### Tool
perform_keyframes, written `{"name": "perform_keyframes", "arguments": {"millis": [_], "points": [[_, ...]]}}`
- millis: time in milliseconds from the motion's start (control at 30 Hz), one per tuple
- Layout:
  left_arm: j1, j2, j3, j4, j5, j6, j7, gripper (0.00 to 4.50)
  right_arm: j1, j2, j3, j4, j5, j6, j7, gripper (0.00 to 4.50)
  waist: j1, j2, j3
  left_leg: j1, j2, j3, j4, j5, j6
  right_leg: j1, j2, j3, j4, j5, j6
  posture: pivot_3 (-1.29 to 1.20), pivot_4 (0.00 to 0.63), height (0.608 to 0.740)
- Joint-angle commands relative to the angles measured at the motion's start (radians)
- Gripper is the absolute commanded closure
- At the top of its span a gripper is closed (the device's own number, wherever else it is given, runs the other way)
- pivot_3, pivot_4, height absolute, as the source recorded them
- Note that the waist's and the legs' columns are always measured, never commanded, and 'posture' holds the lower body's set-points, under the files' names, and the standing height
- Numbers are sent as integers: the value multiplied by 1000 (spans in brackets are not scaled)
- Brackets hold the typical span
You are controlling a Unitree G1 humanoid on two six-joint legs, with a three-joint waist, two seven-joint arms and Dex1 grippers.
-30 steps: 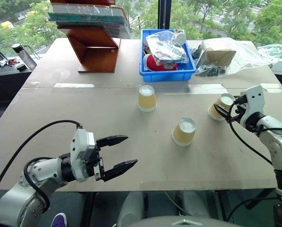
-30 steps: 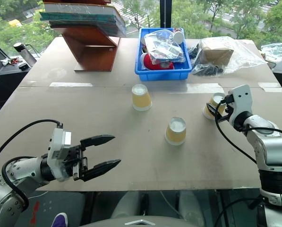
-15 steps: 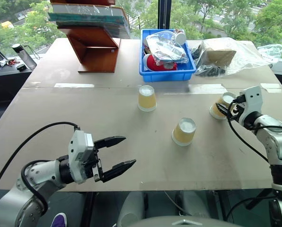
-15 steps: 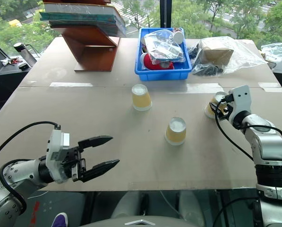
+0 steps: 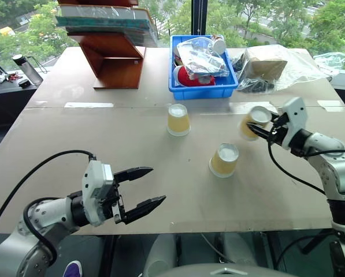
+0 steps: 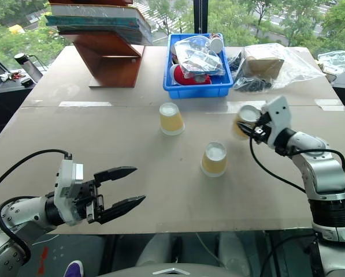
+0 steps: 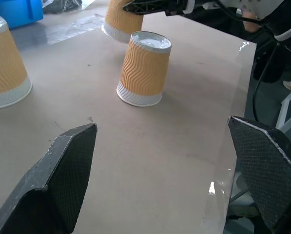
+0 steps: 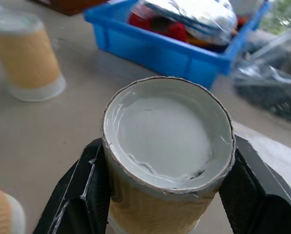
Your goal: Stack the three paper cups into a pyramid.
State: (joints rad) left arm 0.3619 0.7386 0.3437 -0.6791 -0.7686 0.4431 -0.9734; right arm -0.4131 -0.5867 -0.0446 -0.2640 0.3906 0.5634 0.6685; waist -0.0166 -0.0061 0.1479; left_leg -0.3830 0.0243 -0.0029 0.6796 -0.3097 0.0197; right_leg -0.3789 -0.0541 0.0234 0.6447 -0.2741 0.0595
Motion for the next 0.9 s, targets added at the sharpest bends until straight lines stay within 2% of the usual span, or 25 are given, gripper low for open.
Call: {"name": "perform_keyframes", "arguments": {"millis": [33,200,367,667,900], "points": [[8,-4,11,-13,-4,-21,-4,74,-68,-32,64,-159,39,55,53,2277,2,0,0,0,0,-1,0,0,0,0,0,0,0,0,0,0,150,740],[8,-4,3,-14,-1,-22,-1,74,-181,2,120,-256,122,183,45,2277,5,-1,0,-1,0,-2,0,0,0,0,-2,-2,-1,0,0,0,150,740],[-7,-3,-7,-7,0,-19,1,74,-207,-22,198,-299,143,237,92,2277,6,-1,0,-1,0,-3,0,0,-1,0,-2,-3,-1,0,0,0,150,740],[-20,-4,-30,1,-1,-18,-3,74,-217,16,358,-214,29,150,122,2277,2,-1,0,-1,-1,-2,0,0,-1,0,-1,-2,-1,0,0,0,150,740],[-10,-10,-28,-6,1,-23,6,74,-206,48,388,-167,-16,103,137,2277,3,-1,0,-1,-1,-2,0,1,-1,0,-1,-3,-1,0,0,0,150,740]]}}
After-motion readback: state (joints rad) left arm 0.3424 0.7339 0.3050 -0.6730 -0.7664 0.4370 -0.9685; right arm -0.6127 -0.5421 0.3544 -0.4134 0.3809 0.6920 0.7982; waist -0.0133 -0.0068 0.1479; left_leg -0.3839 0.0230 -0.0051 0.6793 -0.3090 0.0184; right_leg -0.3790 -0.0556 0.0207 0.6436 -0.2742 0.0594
